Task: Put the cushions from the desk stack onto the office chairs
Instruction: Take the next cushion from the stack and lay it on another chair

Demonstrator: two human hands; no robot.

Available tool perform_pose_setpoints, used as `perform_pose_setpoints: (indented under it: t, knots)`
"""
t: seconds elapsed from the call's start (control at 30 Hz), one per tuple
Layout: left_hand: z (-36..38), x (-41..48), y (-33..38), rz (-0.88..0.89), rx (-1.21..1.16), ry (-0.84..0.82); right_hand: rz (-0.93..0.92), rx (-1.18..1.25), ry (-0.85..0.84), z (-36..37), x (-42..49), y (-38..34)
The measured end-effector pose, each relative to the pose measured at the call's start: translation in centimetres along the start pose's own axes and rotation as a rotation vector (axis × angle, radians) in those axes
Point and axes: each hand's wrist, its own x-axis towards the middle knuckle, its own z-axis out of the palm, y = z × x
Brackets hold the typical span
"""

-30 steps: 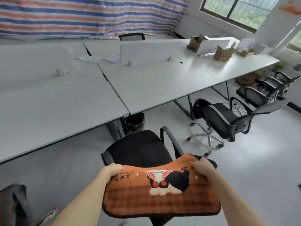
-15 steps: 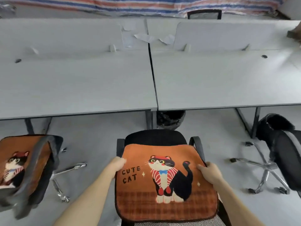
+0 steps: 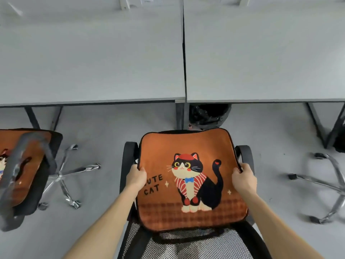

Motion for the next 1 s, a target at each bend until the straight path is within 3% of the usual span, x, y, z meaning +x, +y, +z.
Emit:
perform_pose_setpoints:
  t: [0.4,0.7,0.87,1.0]
  knots:
    - [7.5,6.8,-2.9,-0.020,0.100,0.016,0.049,0.039,-0.031,8.8,4.6,3.8]
    - [9.5,8.4,-6.0,-0.067,0.159,0.096,0.101,-0.030,-0.026,9.7,6.5,5.6]
    - [10.4,7.8,-6.7,0.099,0.196,0.224,0.065,-0.120,-0.013,10.2,6.8,6.8]
    - [11.5,6.8,-7.5,0.517,0.569,0.232,-0.120,-0.319,0.047,11.0,5.8,7.1]
